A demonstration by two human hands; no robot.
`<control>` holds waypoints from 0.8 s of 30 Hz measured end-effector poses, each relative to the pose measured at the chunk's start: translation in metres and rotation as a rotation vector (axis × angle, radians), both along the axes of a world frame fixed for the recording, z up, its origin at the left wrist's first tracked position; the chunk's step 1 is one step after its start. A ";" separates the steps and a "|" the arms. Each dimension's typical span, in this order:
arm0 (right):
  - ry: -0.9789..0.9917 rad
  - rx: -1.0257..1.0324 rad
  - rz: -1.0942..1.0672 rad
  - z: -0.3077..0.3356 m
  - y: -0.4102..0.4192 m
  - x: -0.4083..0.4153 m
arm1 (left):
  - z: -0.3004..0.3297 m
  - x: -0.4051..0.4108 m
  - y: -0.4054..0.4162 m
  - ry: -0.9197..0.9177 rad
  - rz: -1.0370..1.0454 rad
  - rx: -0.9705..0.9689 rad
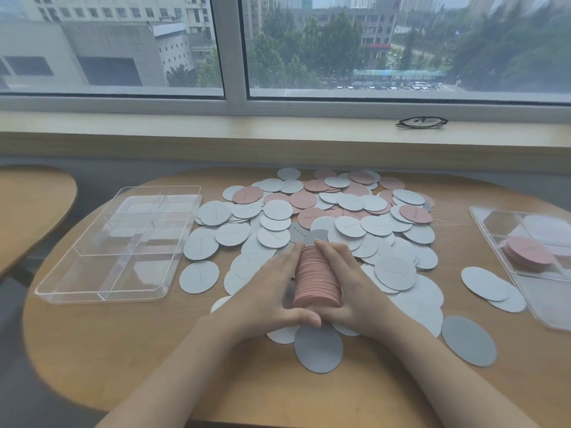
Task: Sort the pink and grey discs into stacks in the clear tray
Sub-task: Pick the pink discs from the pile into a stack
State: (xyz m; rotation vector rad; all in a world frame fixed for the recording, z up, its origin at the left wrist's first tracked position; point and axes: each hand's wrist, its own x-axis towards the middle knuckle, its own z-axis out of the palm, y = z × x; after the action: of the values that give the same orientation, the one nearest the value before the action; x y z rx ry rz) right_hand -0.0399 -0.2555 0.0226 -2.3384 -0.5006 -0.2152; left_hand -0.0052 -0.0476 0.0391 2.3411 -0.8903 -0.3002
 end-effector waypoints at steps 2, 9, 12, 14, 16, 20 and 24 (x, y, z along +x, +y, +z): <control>0.001 -0.072 0.014 0.002 0.001 -0.001 | 0.001 0.000 0.005 -0.127 -0.026 0.222; 0.034 -0.125 0.048 0.003 -0.002 -0.009 | 0.003 -0.004 0.006 -0.222 0.011 0.338; 0.078 -0.114 0.030 0.001 -0.002 -0.011 | -0.004 -0.002 -0.001 -0.151 -0.026 0.188; 0.100 -0.079 -0.021 -0.001 0.000 -0.008 | -0.012 -0.001 -0.004 -0.145 -0.020 0.125; 0.105 -0.025 -0.060 -0.003 0.000 -0.006 | -0.017 0.002 -0.004 -0.115 0.011 0.055; 0.058 0.070 -0.031 -0.002 0.001 -0.008 | -0.017 0.001 0.000 -0.063 0.002 0.000; 0.070 0.015 -0.015 -0.001 0.002 -0.010 | -0.021 -0.002 -0.006 -0.054 0.009 -0.015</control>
State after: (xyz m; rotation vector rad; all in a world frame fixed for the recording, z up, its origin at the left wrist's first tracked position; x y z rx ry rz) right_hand -0.0501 -0.2530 0.0215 -2.3273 -0.4451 -0.1429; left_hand -0.0070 -0.0537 0.0183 2.3488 -0.9050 -0.2267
